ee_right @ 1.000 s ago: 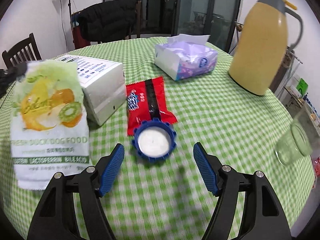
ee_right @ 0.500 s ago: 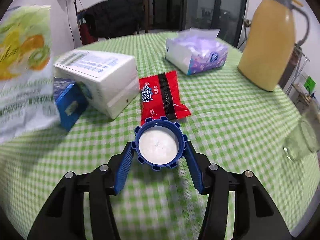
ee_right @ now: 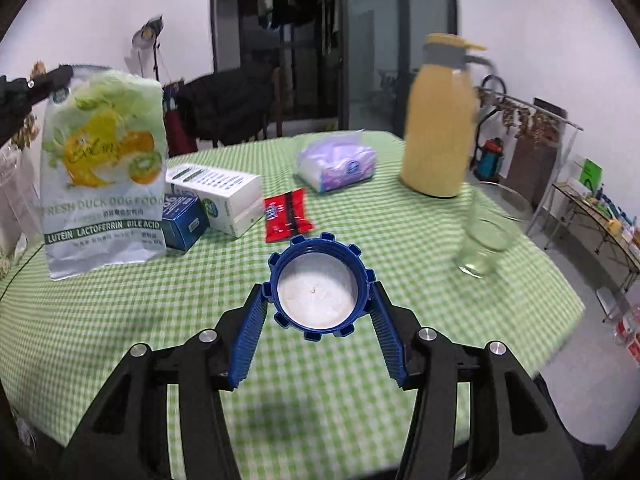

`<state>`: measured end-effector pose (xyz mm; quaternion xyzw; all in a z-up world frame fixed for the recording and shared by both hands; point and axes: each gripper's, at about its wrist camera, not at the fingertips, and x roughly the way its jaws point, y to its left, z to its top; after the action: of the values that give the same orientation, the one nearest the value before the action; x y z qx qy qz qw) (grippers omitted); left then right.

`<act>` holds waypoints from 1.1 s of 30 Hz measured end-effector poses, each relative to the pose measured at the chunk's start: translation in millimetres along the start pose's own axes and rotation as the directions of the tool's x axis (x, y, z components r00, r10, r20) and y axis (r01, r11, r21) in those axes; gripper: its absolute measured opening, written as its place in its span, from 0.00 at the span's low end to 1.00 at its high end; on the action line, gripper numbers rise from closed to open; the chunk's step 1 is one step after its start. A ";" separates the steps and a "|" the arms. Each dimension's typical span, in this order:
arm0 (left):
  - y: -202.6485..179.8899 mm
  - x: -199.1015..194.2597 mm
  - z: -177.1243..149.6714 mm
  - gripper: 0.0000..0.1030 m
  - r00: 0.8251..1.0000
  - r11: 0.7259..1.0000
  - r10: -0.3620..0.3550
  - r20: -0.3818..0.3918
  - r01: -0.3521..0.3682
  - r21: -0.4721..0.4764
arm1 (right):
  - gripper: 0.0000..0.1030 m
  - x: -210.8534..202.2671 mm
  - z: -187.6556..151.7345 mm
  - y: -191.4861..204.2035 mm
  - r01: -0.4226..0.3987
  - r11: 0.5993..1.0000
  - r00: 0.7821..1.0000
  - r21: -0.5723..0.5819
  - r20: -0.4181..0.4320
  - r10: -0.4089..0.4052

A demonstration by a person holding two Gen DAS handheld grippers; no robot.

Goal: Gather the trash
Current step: 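Carry the lid and dog food bag over the bin and open both grippers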

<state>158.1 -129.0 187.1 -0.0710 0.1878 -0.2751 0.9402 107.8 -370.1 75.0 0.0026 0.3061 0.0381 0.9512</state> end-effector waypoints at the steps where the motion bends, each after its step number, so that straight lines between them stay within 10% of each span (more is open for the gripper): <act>1: -10.6 0.0 -0.5 0.00 1.000 1.000 -0.010 -0.003 0.010 0.013 | 0.50 -9.4 -4.7 -8.4 0.013 1.000 1.000 0.005 0.007 -0.013; 10: -102.5 27.3 -18.9 0.00 0.989 0.988 -0.124 -0.084 0.130 0.080 | 0.50 -75.6 -50.2 -82.1 0.128 0.987 0.991 0.099 0.038 -0.132; 17: -191.5 70.1 -51.9 0.00 0.949 0.955 -0.239 -0.208 0.268 0.127 | 0.50 -119.9 -110.0 -158.2 0.266 0.939 0.963 0.217 -0.016 -0.269; 26: -307.5 135.3 -127.9 0.00 0.826 0.867 -0.406 -0.391 0.484 0.122 | 0.50 -133.5 -209.9 -239.3 0.420 0.844 0.904 0.333 -0.238 -0.356; 33: -366.5 186.4 -208.4 0.00 0.749 0.840 -0.387 -0.538 0.527 0.129 | 0.51 -103.5 -262.1 -262.2 0.428 0.811 0.889 0.398 -0.346 -0.300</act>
<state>41.6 -544.1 23.7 0.0868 0.3571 -0.5305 0.7638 -110.1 -644.0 -85.0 0.1652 0.4262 -0.2206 0.8616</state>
